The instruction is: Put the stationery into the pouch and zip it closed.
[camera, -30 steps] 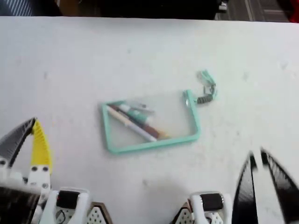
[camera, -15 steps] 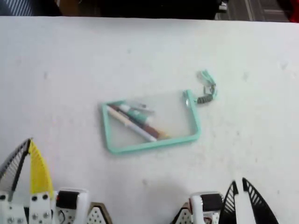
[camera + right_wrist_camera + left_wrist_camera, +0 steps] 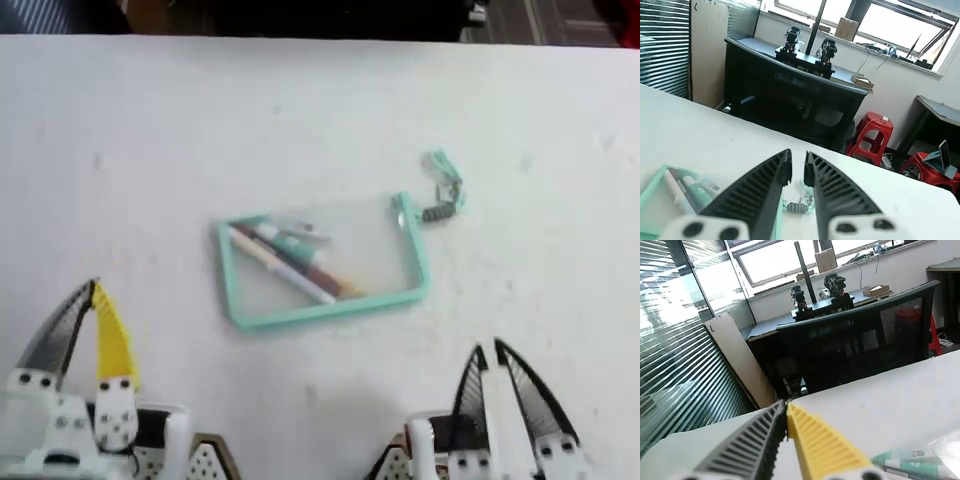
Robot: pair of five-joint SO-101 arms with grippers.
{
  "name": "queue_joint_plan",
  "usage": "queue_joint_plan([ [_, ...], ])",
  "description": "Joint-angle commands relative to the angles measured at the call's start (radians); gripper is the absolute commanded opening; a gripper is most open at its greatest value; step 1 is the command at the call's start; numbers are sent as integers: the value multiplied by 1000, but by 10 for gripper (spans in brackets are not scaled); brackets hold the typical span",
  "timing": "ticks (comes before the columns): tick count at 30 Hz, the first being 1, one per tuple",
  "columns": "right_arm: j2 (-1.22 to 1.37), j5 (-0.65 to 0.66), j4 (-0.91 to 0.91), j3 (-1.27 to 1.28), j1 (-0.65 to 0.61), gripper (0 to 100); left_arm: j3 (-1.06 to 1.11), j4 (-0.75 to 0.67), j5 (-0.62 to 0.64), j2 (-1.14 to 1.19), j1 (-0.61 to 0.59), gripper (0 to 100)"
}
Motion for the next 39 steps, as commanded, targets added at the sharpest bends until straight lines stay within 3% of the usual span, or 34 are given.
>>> queue_joint_plan([
  [1,-7,-3,-137,178,-8,49,199,-133,2,1,-2,24],
  [9,-7,0,-487,617,-8,49,735,-632,2,1,-5,24],
  [18,-5,-3,-911,1131,-10,49,1054,-856,2,1,-4,24],
  [21,2,-5,-1107,1326,-10,49,1051,-807,3,1,-1,24],
  [27,16,-6,-1067,1318,-13,49,1051,-761,3,1,1,24],
  [30,18,-6,-1000,1318,-10,49,1051,-663,8,1,-5,24],
  [35,18,-6,-748,1318,-16,48,1051,-367,9,1,-5,24],
  [39,15,-6,-530,1318,-16,46,1051,-282,11,1,-1,24],
])
